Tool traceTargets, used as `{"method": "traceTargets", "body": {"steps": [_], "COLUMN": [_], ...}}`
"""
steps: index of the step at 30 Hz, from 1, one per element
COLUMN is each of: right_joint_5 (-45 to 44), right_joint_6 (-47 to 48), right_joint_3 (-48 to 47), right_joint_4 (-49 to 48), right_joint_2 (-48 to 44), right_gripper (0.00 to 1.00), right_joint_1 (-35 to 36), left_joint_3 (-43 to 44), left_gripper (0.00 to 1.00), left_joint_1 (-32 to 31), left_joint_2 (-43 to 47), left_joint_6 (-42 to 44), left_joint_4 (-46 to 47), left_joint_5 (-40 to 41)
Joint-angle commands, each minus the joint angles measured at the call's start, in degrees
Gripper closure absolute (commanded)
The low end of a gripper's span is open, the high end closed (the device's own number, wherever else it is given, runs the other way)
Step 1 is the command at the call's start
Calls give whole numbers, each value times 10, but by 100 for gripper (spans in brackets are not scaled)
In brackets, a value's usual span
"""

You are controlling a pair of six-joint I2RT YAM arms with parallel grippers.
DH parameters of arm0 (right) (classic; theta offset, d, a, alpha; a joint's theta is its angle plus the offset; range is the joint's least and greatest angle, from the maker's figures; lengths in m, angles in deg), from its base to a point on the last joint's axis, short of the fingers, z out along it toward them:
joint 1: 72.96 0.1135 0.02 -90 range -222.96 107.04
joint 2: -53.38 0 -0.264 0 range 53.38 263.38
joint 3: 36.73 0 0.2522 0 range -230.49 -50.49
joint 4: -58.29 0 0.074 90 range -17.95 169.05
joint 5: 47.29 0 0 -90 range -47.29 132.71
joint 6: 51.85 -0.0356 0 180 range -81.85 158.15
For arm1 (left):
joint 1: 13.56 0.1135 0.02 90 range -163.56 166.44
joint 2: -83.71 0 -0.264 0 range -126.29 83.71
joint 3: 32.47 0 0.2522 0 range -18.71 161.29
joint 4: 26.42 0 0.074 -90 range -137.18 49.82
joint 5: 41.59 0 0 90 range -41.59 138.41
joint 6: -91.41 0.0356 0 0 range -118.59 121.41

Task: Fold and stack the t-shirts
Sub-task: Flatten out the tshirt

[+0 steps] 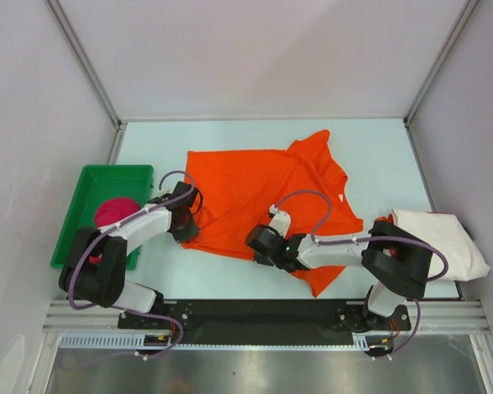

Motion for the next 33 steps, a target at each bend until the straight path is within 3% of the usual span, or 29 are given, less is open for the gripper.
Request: {"method": "traceTargets", "body": {"steps": [1,6,9,14,20,28,33], "right_joint_5": [55,42,-1,-65,-58,-33,-29], "right_joint_6": [-1,13,48,123,195,242,291], "right_joint_3": [54,41,11,-109,-209,-244,-243], "right_joint_4": [188,191,189,214,215,204,212], "right_joint_2": [32,19,-4,-3,38,46,10], "right_gripper": [100,99,91,82,76,74,75], "right_joint_1": [16,20,38,38,13,-65,-179], "left_joint_3": [-2,8,12,26,19,-10,89], "left_gripper": [68,65,61,55,56,57,57], "left_joint_1": [19,21,19,11,-30,-60,-37], "left_joint_2": [25,51,95,192,217,189,80], "left_joint_6": [2,9,19,30,16,5,49], "left_joint_4": [-55,-67,-59,-53,-62,-31,-17], "left_joint_5": [59,67,48,30,22,21,9]}}
